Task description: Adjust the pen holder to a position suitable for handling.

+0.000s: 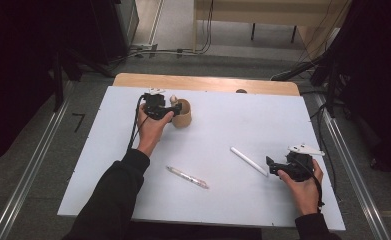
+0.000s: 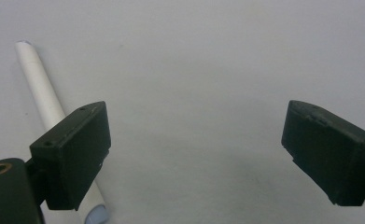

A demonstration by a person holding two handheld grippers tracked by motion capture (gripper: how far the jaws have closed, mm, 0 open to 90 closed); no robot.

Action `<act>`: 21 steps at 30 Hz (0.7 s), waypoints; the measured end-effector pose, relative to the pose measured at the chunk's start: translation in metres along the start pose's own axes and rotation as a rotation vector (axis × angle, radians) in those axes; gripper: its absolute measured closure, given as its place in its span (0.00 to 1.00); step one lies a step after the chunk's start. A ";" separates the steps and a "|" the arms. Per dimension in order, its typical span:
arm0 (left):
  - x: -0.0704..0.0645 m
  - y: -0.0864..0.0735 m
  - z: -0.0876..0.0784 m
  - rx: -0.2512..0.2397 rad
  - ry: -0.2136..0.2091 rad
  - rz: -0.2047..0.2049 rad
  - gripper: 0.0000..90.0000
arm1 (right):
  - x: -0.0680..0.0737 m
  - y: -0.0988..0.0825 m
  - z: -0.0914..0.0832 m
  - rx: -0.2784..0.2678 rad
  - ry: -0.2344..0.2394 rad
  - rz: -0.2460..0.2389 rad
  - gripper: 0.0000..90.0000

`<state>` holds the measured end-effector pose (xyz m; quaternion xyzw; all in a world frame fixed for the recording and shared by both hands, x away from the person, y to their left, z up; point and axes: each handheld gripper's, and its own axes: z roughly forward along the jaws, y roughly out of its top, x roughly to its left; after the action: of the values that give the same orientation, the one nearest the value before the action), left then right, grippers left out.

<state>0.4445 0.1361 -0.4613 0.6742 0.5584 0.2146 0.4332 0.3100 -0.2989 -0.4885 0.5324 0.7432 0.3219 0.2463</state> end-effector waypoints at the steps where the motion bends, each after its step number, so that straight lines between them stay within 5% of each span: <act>1: 0.000 0.000 0.002 0.004 0.006 0.006 0.36 | 0.000 0.000 0.000 0.000 0.001 -0.001 0.08; 12: 0.003 -0.002 0.013 0.000 -0.017 0.020 0.61 | 0.000 -0.001 0.000 0.004 0.002 -0.002 0.08; 21: 0.001 -0.001 0.015 0.006 -0.027 0.060 0.70 | 0.000 -0.001 0.000 0.007 0.004 -0.005 0.08</act>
<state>0.4560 0.1314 -0.4706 0.6947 0.5327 0.2167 0.4320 0.3098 -0.2989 -0.4894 0.5307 0.7461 0.3199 0.2437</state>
